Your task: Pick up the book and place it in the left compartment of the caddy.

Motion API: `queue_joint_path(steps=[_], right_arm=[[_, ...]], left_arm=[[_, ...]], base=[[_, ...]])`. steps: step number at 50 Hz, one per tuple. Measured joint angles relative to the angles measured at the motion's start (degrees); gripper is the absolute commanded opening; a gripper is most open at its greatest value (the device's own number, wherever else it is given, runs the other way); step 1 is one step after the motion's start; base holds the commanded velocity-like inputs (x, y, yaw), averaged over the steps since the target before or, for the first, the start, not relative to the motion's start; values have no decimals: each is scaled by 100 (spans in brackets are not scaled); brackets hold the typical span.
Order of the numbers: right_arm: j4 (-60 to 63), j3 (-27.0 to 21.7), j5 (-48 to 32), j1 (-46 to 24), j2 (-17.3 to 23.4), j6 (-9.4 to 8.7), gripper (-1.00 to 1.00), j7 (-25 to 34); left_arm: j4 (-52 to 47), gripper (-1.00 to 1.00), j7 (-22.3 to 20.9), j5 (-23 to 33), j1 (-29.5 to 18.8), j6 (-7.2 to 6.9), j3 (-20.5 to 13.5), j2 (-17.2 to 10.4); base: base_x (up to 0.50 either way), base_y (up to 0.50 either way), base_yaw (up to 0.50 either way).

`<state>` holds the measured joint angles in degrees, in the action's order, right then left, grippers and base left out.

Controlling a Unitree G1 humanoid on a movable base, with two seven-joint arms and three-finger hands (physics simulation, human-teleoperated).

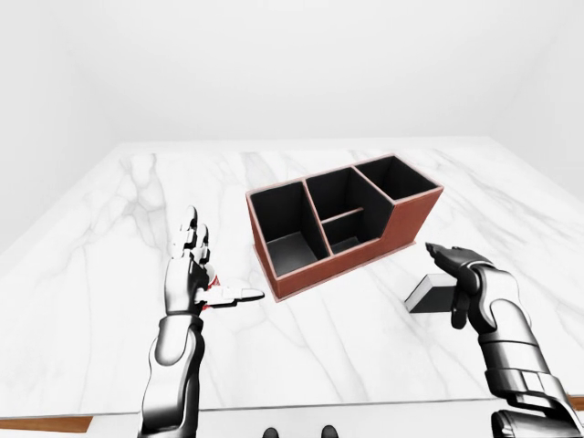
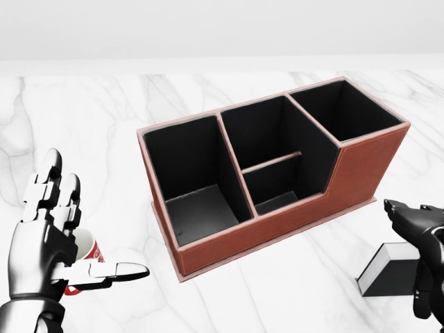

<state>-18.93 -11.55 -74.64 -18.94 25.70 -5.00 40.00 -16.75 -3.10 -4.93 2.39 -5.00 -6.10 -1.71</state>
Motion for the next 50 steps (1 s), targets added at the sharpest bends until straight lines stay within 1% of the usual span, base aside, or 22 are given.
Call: queue_joint_path(steps=[9,10,11,16,21,32,40,50], right_arm=[[-1208,319,-123,-576,115,0,100,0],[-1329,355,-134,-630,126,0,-8,0],[-1444,388,-145,-683,136,0,-100,0],[-1791,542,-265,-854,196,0,-100,0],[-1889,621,-260,-843,200,-2,-100,0],[-1688,573,-401,-685,131,-1,-100,0],[-948,490,-472,-338,-4,0,-100,0],[687,314,-823,245,-365,0,-100,1]], left_arm=[[25,100,-3,2,-12,0,0,-3],[31,100,-3,2,-14,0,0,-3],[36,100,-4,3,-15,0,0,-3],[78,100,-6,5,-27,0,0,-6],[111,100,-7,11,-32,0,5,-7],[167,100,-7,42,-29,0,28,-3],[167,100,-3,56,-12,0,41,3],[133,100,-8,50,16,0,43,9]], base=[[0,0,0],[0,0,0],[0,0,0],[0,0,0],[0,0,0],[0,0,0],[0,0,0],[0,0,0]])
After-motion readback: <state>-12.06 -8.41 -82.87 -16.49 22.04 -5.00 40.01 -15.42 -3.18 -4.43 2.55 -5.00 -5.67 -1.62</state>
